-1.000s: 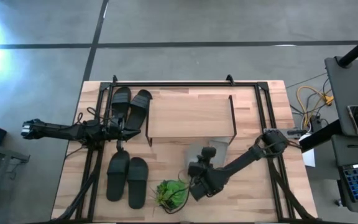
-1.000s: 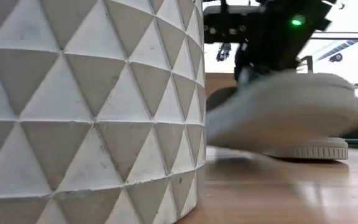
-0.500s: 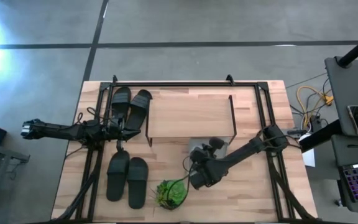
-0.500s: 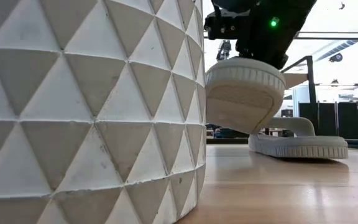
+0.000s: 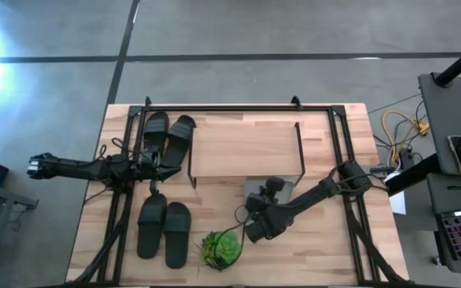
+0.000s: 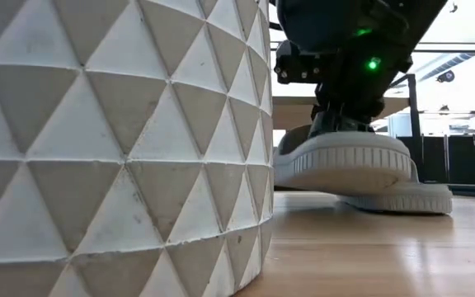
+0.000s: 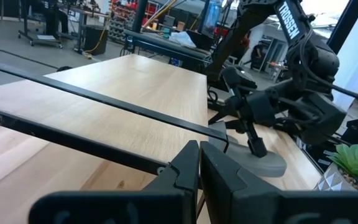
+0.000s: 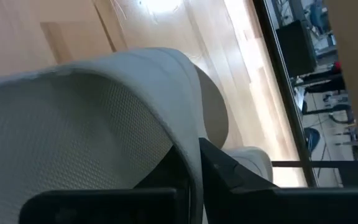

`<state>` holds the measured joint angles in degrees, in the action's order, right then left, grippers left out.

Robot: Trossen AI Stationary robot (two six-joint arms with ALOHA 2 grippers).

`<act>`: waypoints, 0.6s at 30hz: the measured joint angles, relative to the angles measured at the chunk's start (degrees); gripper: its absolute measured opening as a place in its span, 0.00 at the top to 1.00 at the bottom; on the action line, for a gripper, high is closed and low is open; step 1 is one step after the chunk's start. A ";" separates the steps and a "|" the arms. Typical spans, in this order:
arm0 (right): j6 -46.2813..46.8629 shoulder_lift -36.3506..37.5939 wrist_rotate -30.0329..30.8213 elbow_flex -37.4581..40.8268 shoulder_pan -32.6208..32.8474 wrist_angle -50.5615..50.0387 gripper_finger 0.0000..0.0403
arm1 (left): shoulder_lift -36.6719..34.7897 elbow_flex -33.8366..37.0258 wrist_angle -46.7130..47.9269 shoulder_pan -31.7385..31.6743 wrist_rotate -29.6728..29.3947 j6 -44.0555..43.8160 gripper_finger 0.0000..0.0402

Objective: Pick and place slides into the shelf
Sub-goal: Put the gray slide under the shelf

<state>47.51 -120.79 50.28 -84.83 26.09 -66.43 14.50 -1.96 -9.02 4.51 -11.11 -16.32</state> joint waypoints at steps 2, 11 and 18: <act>-0.14 0.04 0.19 -1.03 0.15 0.21 0.97 | 0.00 0.00 0.00 0.00 0.00 0.00 1.00; -2.44 0.21 4.53 -2.64 -0.88 0.63 0.97 | 0.00 0.00 0.00 0.00 -0.02 0.02 1.00; -1.00 -0.34 -5.10 -1.10 -2.52 0.93 0.97 | 0.00 0.00 0.00 -0.02 -0.02 0.02 1.00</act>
<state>46.50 -121.14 45.18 -85.94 23.57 -65.50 14.50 -1.96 -9.02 4.49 -11.14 -16.29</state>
